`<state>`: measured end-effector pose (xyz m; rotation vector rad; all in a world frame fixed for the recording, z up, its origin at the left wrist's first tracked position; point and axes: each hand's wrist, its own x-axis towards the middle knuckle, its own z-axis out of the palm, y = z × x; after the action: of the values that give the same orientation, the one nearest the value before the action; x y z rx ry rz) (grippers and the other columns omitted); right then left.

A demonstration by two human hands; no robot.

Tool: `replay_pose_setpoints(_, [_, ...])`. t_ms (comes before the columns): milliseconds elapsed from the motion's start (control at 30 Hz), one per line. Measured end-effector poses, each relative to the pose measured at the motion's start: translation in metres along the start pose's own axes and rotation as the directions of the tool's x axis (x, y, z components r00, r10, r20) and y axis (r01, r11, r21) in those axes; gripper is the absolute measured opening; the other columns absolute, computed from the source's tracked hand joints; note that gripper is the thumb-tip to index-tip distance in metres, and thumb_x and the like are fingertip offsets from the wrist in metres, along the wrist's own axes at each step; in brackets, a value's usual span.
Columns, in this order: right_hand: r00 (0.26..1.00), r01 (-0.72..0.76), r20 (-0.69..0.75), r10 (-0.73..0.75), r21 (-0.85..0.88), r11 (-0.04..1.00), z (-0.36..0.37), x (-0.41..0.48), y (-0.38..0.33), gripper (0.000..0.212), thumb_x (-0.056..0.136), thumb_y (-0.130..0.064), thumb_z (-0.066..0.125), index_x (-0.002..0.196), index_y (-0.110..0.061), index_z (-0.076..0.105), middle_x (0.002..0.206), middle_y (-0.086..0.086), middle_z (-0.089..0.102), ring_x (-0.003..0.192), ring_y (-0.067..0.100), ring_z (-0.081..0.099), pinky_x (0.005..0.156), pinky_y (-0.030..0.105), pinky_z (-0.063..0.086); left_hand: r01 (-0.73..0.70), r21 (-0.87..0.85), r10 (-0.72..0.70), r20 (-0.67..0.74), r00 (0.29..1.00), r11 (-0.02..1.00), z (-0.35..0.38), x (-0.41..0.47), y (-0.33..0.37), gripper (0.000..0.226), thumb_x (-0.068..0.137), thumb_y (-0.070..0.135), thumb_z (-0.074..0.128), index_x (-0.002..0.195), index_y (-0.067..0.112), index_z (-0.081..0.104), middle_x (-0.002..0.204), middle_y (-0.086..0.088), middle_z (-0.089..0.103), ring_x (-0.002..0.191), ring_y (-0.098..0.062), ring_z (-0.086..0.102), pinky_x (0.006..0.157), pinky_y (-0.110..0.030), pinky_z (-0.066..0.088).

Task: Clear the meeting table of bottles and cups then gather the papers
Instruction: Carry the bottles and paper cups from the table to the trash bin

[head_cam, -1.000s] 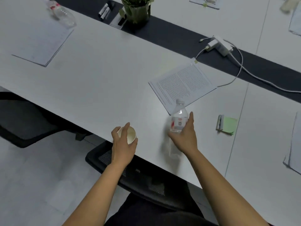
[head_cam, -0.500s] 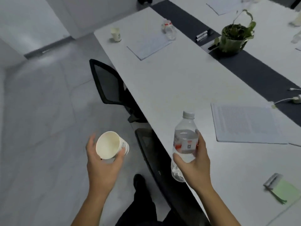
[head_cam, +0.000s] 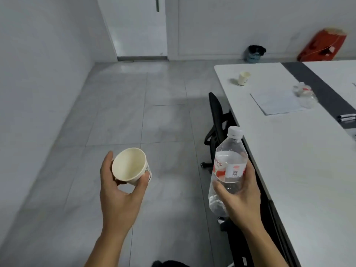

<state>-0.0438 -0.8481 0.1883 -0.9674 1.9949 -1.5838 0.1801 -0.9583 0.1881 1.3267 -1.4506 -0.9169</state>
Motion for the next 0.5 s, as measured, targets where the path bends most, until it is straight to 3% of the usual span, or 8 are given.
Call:
replay_pose_setpoints(133, [1.000, 0.003, 0.031, -0.003, 0.007, 1.000, 0.067, 0.029, -0.020, 0.081, 0.075, -0.003, 0.082, 0.125, -0.056, 0.047, 0.112, -0.013, 0.068, 0.098, 0.009, 0.069, 0.081, 0.021, 0.056, -0.004, -0.040, 0.003, -0.022, 1.000, 0.999, -0.032, 0.062, -0.017, 0.080, 0.063, 0.053, 0.081, 0.132, 0.038, 0.042, 0.118, 0.031, 0.051, 0.102, -0.003, 0.058, 0.074, -0.005, 0.044])
replay_pose_setpoints(200, [0.999, -0.015, 0.040, 0.014, 0.024, 1.000, 0.087, 0.046, -0.024, 0.082, 0.076, -0.003, 0.082, 0.130, -0.053, 0.047, 0.116, -0.011, 0.067, 0.101, 0.011, 0.069, 0.085, 0.027, 0.056, 0.002, -0.058, -0.003, -0.013, 1.000, 0.998, -0.033, 0.094, -0.022, 0.077, 0.060, 0.058, 0.073, 0.129, 0.037, 0.044, 0.116, 0.034, 0.052, 0.099, 0.003, 0.057, 0.076, -0.007, 0.046])
replay_pose_setpoints(300, [0.999, -0.036, -0.006, 0.036, 0.033, 0.999, 0.112, 0.082, -0.018, 0.083, 0.076, -0.004, 0.082, 0.133, -0.051, 0.046, 0.121, -0.010, 0.066, 0.105, 0.012, 0.068, 0.089, 0.035, 0.055, -0.001, -0.056, 0.004, 0.044, 0.999, 0.998, -0.013, 0.149, -0.032, 0.079, 0.061, 0.057, 0.072, 0.132, 0.034, 0.045, 0.116, 0.034, 0.053, 0.100, 0.002, 0.058, 0.077, -0.011, 0.048])
replay_pose_setpoints(400, [0.997, -0.063, -0.041, 0.065, 0.054, 0.997, 0.137, 0.129, -0.002, 0.083, 0.076, -0.004, 0.082, 0.129, -0.056, 0.045, 0.119, -0.011, 0.066, 0.105, 0.012, 0.068, 0.088, 0.033, 0.055, 0.001, -0.034, 0.003, 0.102, 0.995, 0.999, 0.019, 0.204, -0.048, 0.080, 0.068, 0.052, 0.081, 0.135, 0.034, 0.043, 0.118, 0.033, 0.052, 0.102, -0.003, 0.058, 0.076, -0.011, 0.047])
replay_pose_setpoints(500, [0.993, -0.098, -0.051, 0.103, 0.093, 0.991, 0.171, 0.192, 0.019, 0.081, 0.077, -0.004, 0.082, 0.137, -0.044, 0.045, 0.120, -0.011, 0.066, 0.106, 0.010, 0.067, 0.087, 0.028, 0.055, 0.005, -0.005, -0.005, 0.138, 0.990, 1.000, 0.057, 0.271, -0.064, 0.075, 0.070, 0.041, 0.083, 0.134, 0.040, 0.043, 0.119, 0.033, 0.052, 0.104, -0.005, 0.059, 0.079, -0.015, 0.044])
